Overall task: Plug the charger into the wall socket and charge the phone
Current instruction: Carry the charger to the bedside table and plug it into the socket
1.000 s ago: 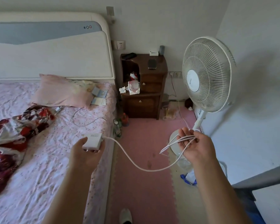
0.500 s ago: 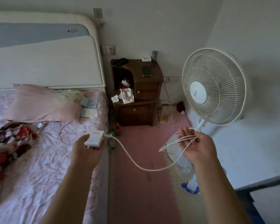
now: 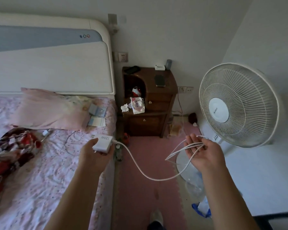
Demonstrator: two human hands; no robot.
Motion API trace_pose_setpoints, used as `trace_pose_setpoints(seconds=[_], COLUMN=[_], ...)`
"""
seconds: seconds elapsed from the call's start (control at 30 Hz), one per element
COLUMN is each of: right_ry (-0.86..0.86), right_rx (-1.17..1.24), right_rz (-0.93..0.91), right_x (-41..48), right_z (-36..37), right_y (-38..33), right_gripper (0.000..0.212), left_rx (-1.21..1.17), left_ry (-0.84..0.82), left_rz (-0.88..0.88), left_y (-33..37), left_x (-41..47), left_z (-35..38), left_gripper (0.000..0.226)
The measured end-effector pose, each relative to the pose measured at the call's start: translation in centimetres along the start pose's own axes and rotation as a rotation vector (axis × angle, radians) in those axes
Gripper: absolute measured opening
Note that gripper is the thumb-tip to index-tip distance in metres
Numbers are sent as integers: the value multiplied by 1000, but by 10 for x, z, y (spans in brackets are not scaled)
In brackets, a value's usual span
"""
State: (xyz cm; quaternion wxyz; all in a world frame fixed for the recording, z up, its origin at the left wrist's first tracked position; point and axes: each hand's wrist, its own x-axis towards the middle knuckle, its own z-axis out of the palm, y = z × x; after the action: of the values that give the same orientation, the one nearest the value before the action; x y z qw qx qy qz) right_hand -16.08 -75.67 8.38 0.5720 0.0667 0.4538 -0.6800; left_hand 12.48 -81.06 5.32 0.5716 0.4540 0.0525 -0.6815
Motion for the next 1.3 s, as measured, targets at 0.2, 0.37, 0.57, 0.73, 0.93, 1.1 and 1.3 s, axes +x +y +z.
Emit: trace_pose_setpoints(seconds=[0.2,0.37,0.57,0.73,0.93,1.1,1.3], right_ry=[-22,-50,-79,-77,-50,-20,4], right_rx=[-17,-1,-59,-80,-68,-62,-50], right_rz=[50,77,102,130,146,143,90], right_x=[48,94,145,169,197,220,252], right_z=[22,39,59,75,90,106,143], right_y=[-12,-36,-64,-76,-79,-75,-78], right_gripper=[20,15,25,28,31,32,20], left_rx=[5,-8,-32,-39,-22,26,45], left_ry=[0,-32,-34,9,26,16,5], left_rz=[15,43,57,71,82,61,23], left_y=[-3,-9,-22,-21,-16,-9,12], left_x=[28,57,82,97,127,158,208], left_z=[30,72,117,136,154,173,212], left_gripper=[27,32,18,36,49,37,30])
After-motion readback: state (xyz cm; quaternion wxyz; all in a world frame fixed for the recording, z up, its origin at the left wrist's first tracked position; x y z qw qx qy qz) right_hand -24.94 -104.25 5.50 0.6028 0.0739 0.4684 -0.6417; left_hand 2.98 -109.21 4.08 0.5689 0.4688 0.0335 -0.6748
